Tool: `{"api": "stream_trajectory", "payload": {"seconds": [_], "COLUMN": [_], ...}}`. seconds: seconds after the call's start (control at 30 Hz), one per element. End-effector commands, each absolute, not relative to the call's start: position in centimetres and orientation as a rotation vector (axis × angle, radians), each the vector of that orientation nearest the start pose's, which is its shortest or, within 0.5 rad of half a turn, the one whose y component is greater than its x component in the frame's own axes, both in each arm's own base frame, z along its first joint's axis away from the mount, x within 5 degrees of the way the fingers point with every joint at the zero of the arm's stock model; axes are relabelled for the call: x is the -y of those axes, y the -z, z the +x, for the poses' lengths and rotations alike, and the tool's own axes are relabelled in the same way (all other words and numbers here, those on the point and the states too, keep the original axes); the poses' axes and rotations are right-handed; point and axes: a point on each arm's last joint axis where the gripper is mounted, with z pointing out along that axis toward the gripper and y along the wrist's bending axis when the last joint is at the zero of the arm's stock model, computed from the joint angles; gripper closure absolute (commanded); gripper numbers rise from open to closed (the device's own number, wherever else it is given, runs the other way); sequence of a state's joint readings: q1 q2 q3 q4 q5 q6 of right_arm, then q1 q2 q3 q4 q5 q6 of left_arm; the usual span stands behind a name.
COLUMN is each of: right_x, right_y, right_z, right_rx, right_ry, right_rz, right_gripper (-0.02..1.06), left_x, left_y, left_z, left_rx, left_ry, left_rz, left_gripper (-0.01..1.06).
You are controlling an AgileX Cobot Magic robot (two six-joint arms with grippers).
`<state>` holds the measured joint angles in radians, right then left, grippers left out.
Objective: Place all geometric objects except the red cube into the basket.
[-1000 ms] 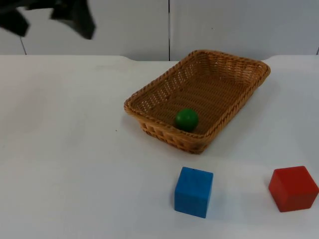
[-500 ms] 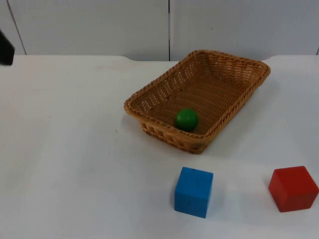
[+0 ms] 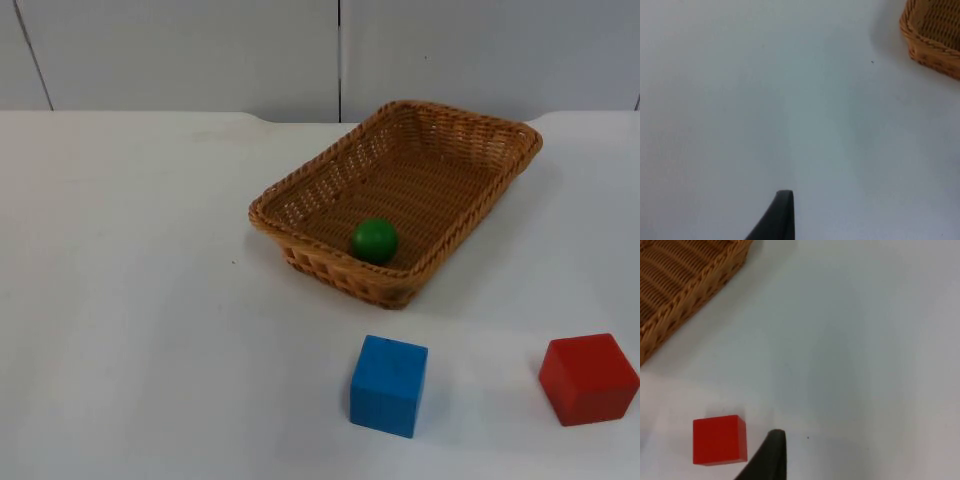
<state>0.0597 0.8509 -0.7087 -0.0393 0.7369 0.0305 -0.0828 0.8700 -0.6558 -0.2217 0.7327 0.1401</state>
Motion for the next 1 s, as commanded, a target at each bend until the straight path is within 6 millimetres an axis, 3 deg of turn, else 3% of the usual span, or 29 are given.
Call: {"api": "stream_trajectory", "payload": {"seconds": [0.0,0.17,0.33,0.5,0.53,0.63,0.73,0.83,0.87,0.97], "right_x": [-0.9,-2.1,-4.5,-10.1,-10.1,-13.7,-15.6,-18.4,-18.4,-20.8], "right_y": [-30.4,-30.3,-29.0,-26.5,-26.5,-24.5,-22.8,-20.6,-20.6,-19.7], "right_z": [15.8,16.0,16.6,16.9,16.9,17.0,17.3,18.4,18.4,19.5], "right_rx": [-2.366,-2.385,-2.468,-2.527,-2.527,-2.541,-2.571,-2.613,-2.613,-2.608], "right_ry": [-0.021,-0.145,-0.233,-0.332,-0.332,-0.370,-0.378,-0.356,-0.356,-0.354], "right_rz": [-0.080,-0.177,-0.346,-0.679,-0.679,-0.819,-0.823,-0.695,-0.695,-0.606], "right_gripper": [-0.01,-0.01,-0.01,-0.01,-0.01,-0.01,-0.01,-0.01,-0.01,0.00], "left_x": [2.5,2.6,2.6,2.6,2.6,2.6,2.6,2.6,2.6,2.6], "left_y": [-28.7,-28.7,-28.7,-28.7,-28.7,-28.7,-28.7,-28.7,-28.7,-28.7], "left_z": [15.5,15.5,15.5,15.5,15.5,15.5,15.5,15.5,15.5,15.5], "left_rx": [-2.405,-2.402,-2.402,-2.402,-2.402,-2.402,-2.402,-2.402,-2.402,-2.398], "left_ry": [0.222,0.229,0.231,0.233,0.233,0.233,0.233,0.231,0.231,0.230], "left_rz": [0.127,0.123,0.122,0.121,0.121,0.121,0.121,0.122,0.122,0.122], "left_gripper": [0.00,0.00,0.00,0.00,0.00,0.00,0.00,0.00,0.00,0.00]}}
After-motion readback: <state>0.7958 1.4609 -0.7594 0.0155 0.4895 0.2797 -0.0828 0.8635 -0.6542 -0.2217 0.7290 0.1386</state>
